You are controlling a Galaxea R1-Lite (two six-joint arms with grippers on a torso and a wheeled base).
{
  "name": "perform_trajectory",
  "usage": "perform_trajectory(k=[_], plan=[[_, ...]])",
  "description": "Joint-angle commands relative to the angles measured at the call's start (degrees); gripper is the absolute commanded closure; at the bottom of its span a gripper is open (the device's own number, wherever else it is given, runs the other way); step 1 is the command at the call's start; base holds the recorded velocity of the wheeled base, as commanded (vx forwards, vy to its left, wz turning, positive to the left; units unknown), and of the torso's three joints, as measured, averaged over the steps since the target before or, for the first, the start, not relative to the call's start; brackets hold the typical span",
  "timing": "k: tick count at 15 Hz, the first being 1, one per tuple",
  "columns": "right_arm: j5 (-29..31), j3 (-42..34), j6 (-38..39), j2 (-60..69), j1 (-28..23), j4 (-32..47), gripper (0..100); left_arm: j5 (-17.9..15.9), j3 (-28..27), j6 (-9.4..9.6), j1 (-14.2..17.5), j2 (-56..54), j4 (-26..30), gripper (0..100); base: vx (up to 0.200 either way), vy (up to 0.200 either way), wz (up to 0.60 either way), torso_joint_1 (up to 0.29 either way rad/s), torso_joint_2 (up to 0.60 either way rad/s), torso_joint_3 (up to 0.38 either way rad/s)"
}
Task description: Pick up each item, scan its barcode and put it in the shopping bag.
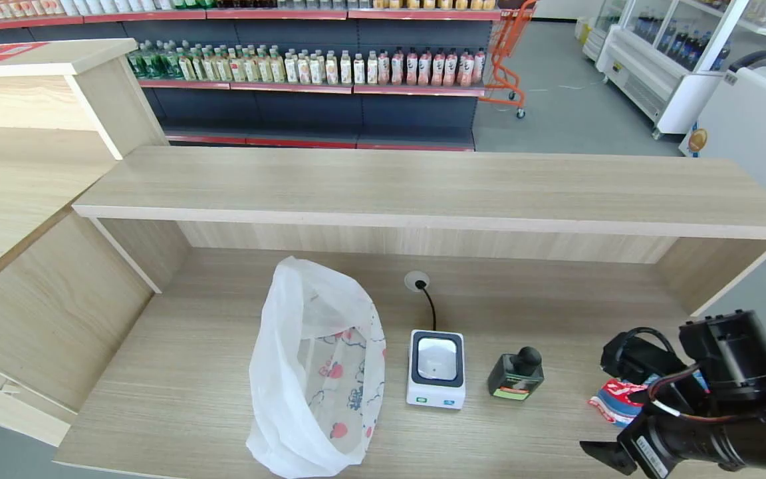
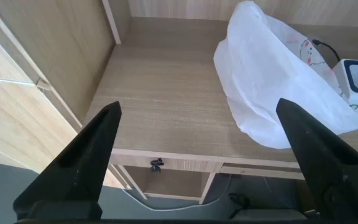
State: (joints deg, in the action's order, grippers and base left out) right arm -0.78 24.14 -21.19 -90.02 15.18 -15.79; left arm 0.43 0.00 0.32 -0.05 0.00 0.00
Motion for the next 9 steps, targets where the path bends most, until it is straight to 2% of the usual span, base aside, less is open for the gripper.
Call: perform_trajectory(k=[1, 4, 9], plan=[[-1.2, 0.1, -0.1, -9.3, 2.1, -6.4, 0, 0.0, 0.0, 0.03, 0.0, 0.1, 0.0, 0, 0.0, 0.0, 0.0, 0.0, 0.0, 0.0], [-1.2, 1.4, -1.6, -14.4, 3.5, -12.7, 0, 0.0, 0.0, 0.03, 0.0, 0.1, 0.0, 0, 0.0, 0.0, 0.0, 0.0, 0.0, 0.0], [-1.1, 6.5, -3.6, -19.5, 5.9, -15.3, 0, 0.0, 0.0, 0.03, 0.0, 0.1, 0.0, 0, 0.0, 0.0, 0.0, 0.0, 0.0, 0.0]])
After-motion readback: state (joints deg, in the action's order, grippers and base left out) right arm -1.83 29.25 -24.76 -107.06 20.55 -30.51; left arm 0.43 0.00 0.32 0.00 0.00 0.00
